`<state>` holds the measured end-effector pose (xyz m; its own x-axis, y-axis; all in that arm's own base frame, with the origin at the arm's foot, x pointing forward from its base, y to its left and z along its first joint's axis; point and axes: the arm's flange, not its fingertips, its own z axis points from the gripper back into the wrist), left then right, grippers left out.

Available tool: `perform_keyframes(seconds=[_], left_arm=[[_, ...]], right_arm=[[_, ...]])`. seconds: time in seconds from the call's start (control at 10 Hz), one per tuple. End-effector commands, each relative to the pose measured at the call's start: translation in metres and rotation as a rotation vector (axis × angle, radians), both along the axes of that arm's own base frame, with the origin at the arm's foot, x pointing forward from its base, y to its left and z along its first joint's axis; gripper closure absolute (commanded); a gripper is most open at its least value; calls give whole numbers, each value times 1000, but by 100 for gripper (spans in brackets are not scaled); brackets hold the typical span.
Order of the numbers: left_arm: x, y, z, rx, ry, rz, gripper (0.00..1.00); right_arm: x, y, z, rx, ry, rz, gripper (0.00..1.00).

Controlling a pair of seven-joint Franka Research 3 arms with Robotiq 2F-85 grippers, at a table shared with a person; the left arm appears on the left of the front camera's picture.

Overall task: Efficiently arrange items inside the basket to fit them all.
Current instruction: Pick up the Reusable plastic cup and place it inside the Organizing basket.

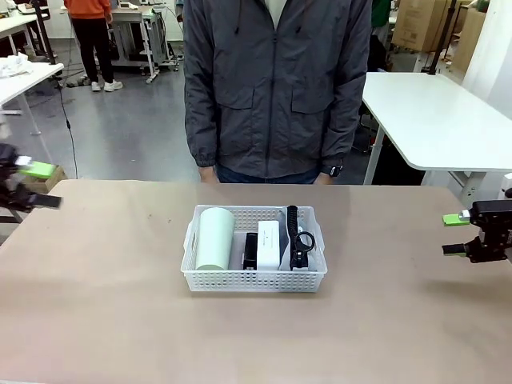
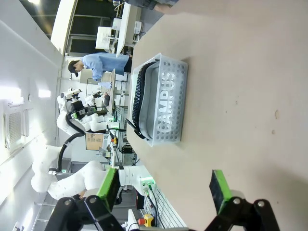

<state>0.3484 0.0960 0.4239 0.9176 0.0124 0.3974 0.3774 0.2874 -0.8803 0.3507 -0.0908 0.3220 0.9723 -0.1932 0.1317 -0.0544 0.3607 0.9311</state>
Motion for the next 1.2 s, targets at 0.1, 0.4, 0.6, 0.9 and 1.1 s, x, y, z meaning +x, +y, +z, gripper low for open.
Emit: perform_keyframes(seconds=[0.1,0.4,0.6,0.9,1.1], left_arm=[[53,43,-90,-195,-49,28,0],[72,40,-114,-233,-23,10,0],[46,44,-121,-219,-38,83,0],[46,44,-121,-219,-38,83,0],[46,44,-121,-219,-38,83,0]], right_arm=[[-2,-1,3,0,9,10,0],[-2,-1,3,0,9,10,0],[-2,-1,3,0,9,10,0],[-2,-1,3,0,9,10,0],[-2,-1,3,0,9,10,0]])
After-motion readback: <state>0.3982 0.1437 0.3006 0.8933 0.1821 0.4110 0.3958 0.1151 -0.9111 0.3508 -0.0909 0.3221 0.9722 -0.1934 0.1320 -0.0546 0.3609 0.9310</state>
